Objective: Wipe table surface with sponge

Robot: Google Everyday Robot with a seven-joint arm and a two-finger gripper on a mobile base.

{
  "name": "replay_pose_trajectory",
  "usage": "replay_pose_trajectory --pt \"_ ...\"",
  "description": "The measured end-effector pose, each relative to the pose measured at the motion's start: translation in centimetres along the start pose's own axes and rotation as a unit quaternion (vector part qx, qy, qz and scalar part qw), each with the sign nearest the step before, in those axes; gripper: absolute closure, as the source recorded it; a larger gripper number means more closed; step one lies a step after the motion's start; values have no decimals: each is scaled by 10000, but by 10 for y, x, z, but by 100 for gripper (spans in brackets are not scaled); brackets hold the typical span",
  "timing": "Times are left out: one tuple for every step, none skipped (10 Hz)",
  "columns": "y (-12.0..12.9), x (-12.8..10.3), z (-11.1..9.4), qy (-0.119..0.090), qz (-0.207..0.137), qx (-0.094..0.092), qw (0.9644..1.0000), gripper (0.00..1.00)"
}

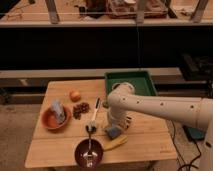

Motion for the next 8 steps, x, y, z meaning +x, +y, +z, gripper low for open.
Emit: replay_pose_trajectory --pt "0 1 4 -18 0 20 10000 28" --pt "2 2 9 -36 3 33 10000 28" --pt "3 4 15 -66 6 45 10000 28" --pt "1 6 19 -88 -11 51 9999 28" --pt "-1 8 23 -108 -35 57 9999 28" --pt "0 10 26 -124 -48 53 9999 28" --pt "0 13 28 -128 -75 45 9999 28" --pt "0 16 31 -137 -127 35 9998 28"
